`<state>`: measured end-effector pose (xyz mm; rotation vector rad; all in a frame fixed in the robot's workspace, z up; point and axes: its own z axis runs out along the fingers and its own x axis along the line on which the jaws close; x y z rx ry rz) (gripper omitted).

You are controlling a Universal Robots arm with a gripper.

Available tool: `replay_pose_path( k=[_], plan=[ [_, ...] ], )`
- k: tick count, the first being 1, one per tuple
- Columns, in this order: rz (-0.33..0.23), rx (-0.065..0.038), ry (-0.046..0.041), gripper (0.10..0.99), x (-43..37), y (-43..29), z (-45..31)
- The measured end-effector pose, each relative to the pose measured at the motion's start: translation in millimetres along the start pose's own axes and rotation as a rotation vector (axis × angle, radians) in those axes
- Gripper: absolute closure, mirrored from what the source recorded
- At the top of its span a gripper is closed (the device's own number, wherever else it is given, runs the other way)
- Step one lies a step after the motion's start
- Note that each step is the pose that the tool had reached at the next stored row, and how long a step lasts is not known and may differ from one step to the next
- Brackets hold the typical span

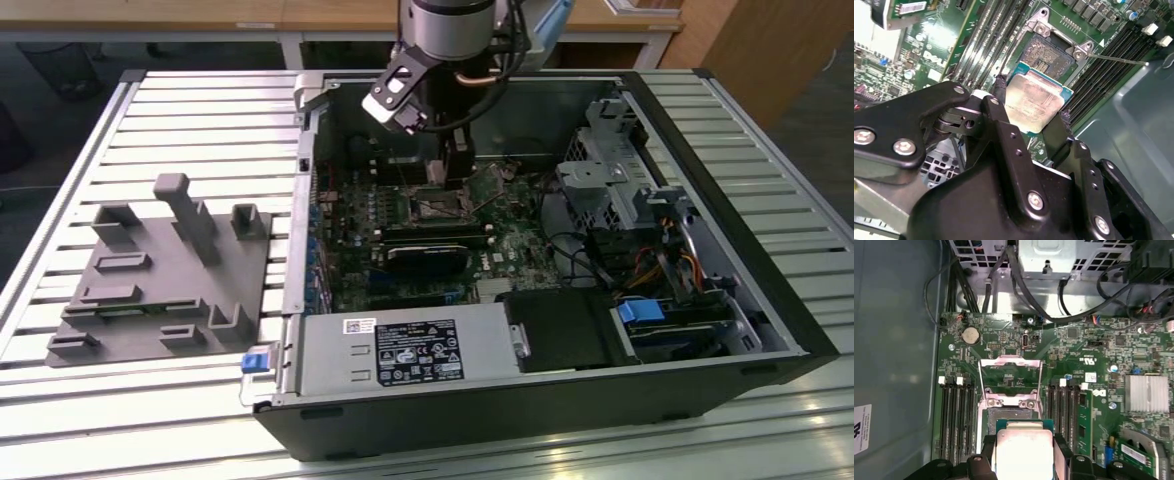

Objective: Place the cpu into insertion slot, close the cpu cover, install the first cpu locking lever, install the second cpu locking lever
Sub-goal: 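Place the cpu into insertion slot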

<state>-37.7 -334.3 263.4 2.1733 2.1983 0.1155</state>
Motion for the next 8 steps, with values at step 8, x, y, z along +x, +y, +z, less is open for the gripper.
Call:
replay_pose_path(
  k=[8],
  plan=[
    [0.000,0.000,-0.0030,0.545,1.9,-1.0,12.5]
  ],
)
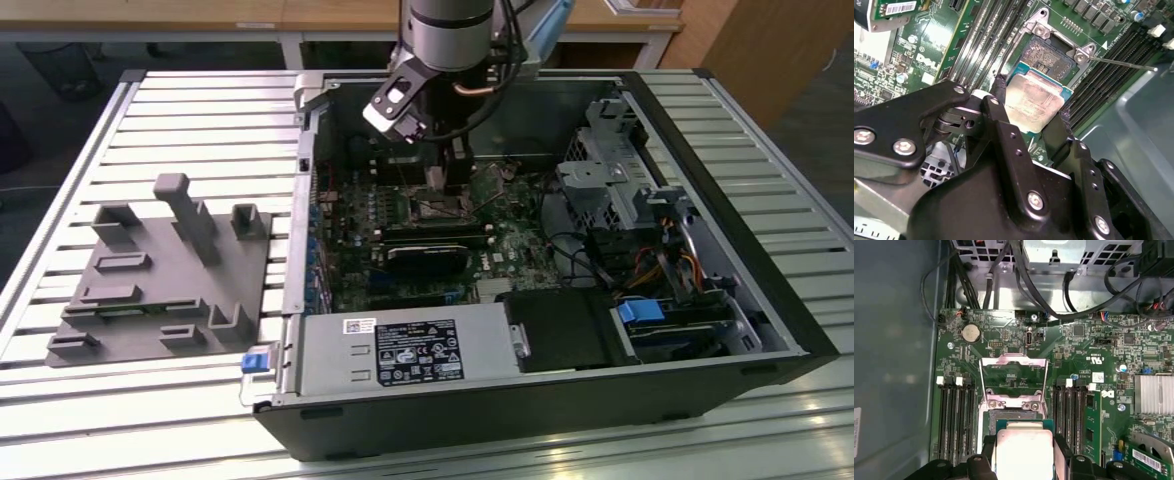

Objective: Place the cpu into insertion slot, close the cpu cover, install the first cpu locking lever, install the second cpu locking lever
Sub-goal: 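Place the cpu into insertion slot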

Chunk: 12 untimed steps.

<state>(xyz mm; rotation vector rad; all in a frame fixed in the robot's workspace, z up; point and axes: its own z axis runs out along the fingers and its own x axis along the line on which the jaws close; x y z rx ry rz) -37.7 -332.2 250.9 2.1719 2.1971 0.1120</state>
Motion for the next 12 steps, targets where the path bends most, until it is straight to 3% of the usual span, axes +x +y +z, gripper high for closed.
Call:
replay_pose_path(
  k=[12],
  plan=[
    [-0.008,-0.002,0.0026,0.545,0.4,-2.1,18.0]
  ],
)
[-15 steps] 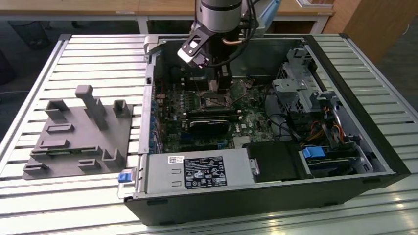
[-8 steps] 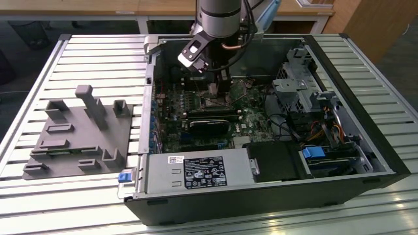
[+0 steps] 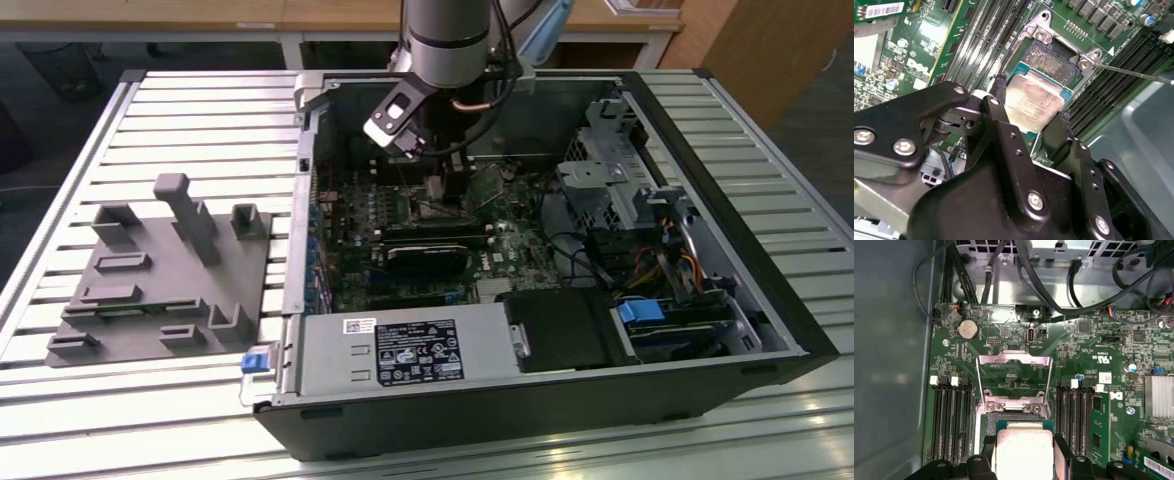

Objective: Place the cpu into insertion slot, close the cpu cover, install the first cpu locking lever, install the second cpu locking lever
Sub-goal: 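Place the cpu into insertion slot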

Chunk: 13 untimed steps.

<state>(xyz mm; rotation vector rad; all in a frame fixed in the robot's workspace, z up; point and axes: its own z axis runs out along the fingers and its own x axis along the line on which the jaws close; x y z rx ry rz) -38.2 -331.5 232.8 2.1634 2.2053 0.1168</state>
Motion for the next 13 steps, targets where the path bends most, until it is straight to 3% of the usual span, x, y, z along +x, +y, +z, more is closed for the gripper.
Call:
replay_pose_path(
  k=[13],
  plan=[
    [-0.001,-0.002,0.0002,0.545,3.2,-3.4,13.0]
  ],
)
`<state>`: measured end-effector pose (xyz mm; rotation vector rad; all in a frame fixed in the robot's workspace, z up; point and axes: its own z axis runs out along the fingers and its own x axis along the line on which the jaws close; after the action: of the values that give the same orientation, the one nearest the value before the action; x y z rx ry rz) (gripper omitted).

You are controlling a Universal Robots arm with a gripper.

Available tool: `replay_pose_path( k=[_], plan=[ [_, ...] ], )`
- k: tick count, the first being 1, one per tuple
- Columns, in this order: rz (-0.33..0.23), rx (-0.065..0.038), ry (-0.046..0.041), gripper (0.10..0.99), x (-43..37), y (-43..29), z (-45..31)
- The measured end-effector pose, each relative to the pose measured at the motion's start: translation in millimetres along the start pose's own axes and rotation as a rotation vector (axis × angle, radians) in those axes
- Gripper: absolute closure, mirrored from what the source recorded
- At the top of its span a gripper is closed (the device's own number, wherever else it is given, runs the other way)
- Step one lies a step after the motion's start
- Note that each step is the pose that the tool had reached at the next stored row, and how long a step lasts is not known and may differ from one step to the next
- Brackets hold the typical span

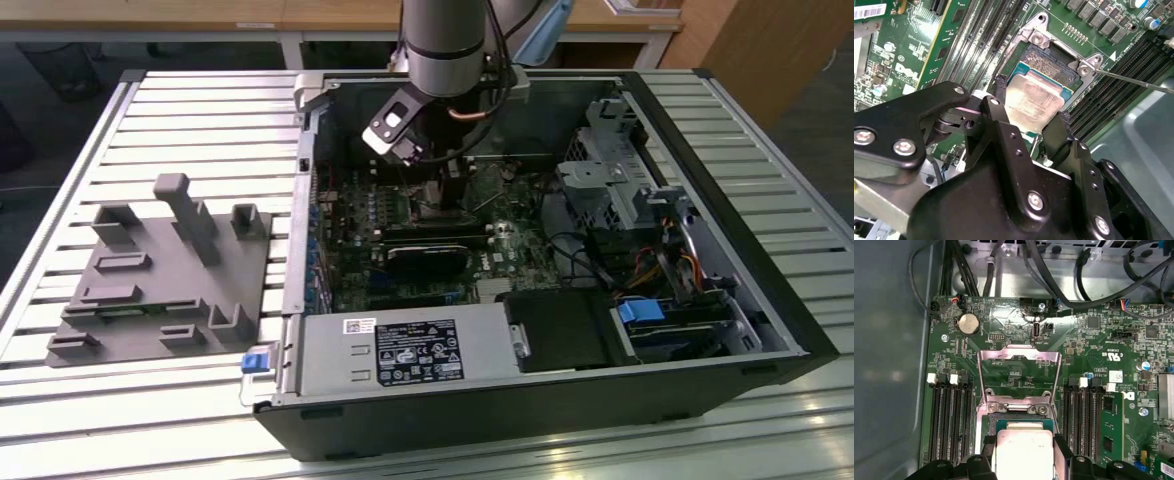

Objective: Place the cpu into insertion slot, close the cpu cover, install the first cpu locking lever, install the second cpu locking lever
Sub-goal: 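Place the cpu into insertion slot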

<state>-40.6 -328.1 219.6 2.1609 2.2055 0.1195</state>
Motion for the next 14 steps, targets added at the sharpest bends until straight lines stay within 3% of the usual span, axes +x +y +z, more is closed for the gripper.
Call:
replay_pose_path(
  k=[7,14],
  plan=[
    [0.000,0.000,0.0000,0.545,6.3,-1.2,9.1],
    [0.014,0.000,-0.0013,0.545,6.7,-5.2,17.7]
  ],
)
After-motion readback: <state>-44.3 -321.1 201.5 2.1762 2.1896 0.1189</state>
